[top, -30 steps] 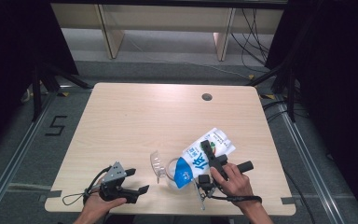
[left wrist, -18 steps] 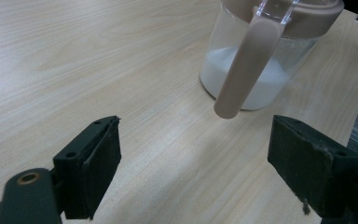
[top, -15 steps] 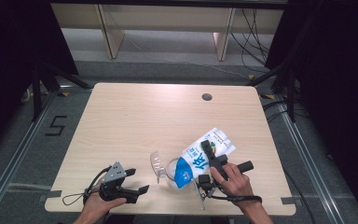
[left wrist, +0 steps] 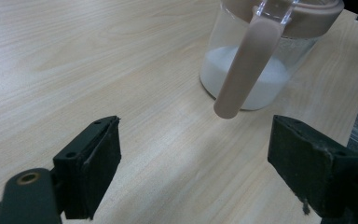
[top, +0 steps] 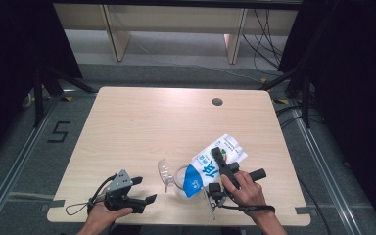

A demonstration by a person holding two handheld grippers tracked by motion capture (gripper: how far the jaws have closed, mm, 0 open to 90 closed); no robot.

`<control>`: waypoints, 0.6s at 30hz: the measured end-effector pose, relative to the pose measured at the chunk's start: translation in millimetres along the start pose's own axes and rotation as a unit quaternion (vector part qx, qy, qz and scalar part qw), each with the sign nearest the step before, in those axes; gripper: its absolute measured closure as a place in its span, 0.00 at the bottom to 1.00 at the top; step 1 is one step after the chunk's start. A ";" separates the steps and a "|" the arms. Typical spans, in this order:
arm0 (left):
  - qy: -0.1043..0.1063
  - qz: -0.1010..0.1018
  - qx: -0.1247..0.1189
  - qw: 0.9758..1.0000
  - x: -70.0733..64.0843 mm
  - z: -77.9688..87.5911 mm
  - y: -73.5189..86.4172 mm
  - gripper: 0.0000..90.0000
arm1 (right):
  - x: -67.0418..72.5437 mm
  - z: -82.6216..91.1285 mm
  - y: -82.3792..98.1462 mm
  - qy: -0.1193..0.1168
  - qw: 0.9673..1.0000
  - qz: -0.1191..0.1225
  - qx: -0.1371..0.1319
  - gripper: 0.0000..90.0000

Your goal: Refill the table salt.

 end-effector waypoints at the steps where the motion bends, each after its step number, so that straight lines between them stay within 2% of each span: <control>1: 0.000 0.000 0.000 1.000 -0.1 -0.1 0.0 0.19 | -0.1 0.0 0.0 0.000 1.000 0.001 0.000 0.82; 2: 0.001 0.001 0.000 1.000 -0.1 -0.1 0.0 0.19 | -0.1 0.1 0.0 0.000 1.000 0.000 0.000 0.82; 3: 0.000 0.000 0.000 1.000 0.0 0.0 0.0 0.19 | -2.9 -0.4 -1.0 0.001 1.000 0.017 -0.004 0.82; 4: 0.000 0.001 0.002 1.000 -0.2 0.3 0.1 0.19 | -3.3 -0.1 -0.9 0.001 1.000 0.019 -0.003 0.82; 6: 0.000 0.002 0.002 1.000 -0.3 0.3 0.0 0.19 | -0.8 0.3 -0.3 -0.003 1.000 0.005 0.000 0.82; 14: 0.003 0.002 0.001 1.000 -0.3 0.2 0.0 0.19 | -1.9 0.2 -0.2 -0.002 1.000 0.009 0.001 0.82; 16: 0.000 0.000 0.000 1.000 -0.1 0.0 0.0 0.19 | -3.7 -0.6 -0.9 0.001 1.000 0.018 -0.005 0.83; 18: 0.000 0.000 0.000 1.000 -0.1 0.0 0.0 0.19 | -2.7 -0.3 -0.6 -0.001 1.000 0.014 -0.003 0.83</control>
Point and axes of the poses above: each handheld gripper's, and its own axes: z roughly backward along the jaws, y roughly out of its underside, x roughly to its left, the point moved 6 cm from there along -z, roughly forward along the jaws
